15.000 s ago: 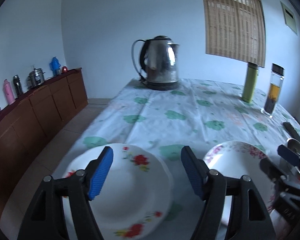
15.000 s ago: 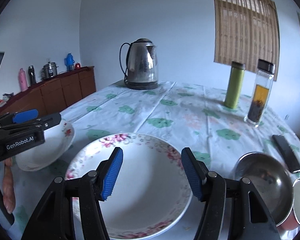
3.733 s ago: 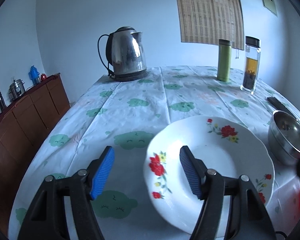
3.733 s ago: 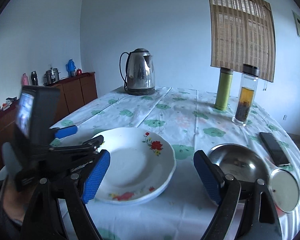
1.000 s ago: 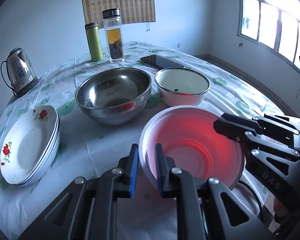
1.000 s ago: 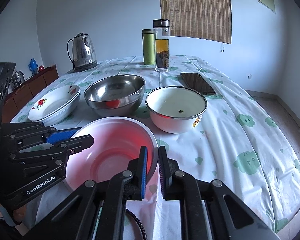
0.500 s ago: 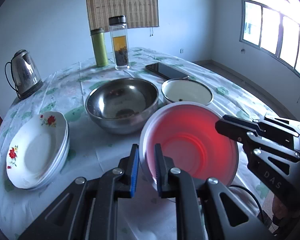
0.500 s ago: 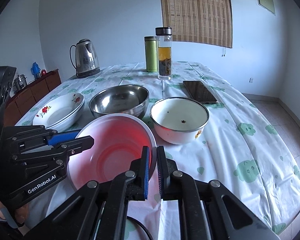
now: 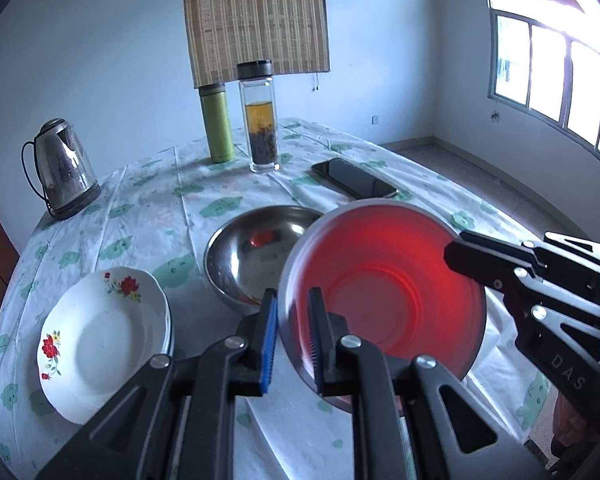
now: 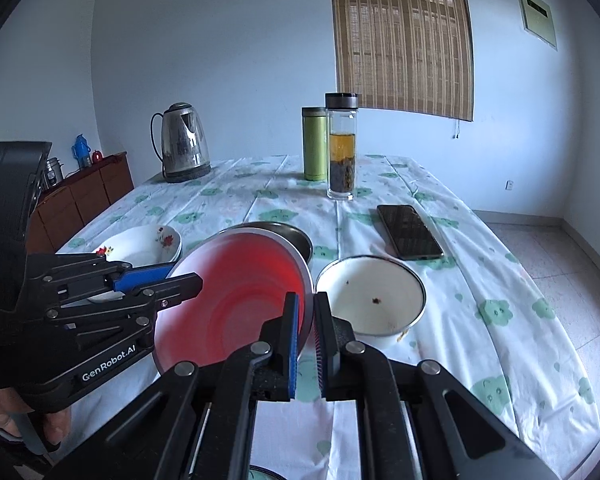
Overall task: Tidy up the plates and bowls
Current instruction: 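Lift the pink bowl and carry it over the steel bowl, then lower the pink bowl into the steel bowl with both tools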
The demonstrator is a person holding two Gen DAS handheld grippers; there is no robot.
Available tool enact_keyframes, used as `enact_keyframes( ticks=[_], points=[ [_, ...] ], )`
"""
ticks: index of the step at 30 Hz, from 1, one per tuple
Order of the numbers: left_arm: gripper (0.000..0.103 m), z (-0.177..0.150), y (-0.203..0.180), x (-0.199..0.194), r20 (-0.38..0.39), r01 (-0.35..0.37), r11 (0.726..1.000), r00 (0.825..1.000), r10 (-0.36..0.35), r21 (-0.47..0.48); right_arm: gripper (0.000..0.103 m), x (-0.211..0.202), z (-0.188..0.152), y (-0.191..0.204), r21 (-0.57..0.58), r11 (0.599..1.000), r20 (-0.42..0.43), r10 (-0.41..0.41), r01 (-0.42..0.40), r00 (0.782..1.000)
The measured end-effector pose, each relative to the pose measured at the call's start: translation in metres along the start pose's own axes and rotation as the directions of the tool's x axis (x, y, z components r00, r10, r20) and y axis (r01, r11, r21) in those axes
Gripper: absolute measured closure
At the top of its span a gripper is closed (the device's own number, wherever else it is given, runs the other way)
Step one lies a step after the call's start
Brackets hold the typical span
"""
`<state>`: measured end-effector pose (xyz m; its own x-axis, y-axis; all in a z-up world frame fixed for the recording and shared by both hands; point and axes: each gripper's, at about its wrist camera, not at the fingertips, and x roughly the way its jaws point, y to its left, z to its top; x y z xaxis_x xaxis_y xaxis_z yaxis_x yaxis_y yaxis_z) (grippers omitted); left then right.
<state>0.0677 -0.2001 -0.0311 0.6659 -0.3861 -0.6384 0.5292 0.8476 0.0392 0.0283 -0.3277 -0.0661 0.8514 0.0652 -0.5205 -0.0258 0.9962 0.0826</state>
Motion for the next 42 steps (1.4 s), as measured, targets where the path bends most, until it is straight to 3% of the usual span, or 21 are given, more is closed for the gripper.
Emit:
enact_keyframes(
  ticks=[16, 42],
  points=[
    [0.09, 0.045, 0.021, -0.002, 0.087, -0.025, 0.997, 0.996, 0.031, -0.075, 0.095, 0.015, 0.045, 0.0, -0.026, 1.0, 0.035, 0.015, -0.014, 0.999],
    [0.09, 0.048, 0.045, 0.044, 0.046, -0.028, 0.993, 0.998, 0.034, -0.118, 0.095, 0.069, 0.056, 0.001, -0.021, 1.0, -0.072, 0.0, -0.002, 0.997]
  ],
)
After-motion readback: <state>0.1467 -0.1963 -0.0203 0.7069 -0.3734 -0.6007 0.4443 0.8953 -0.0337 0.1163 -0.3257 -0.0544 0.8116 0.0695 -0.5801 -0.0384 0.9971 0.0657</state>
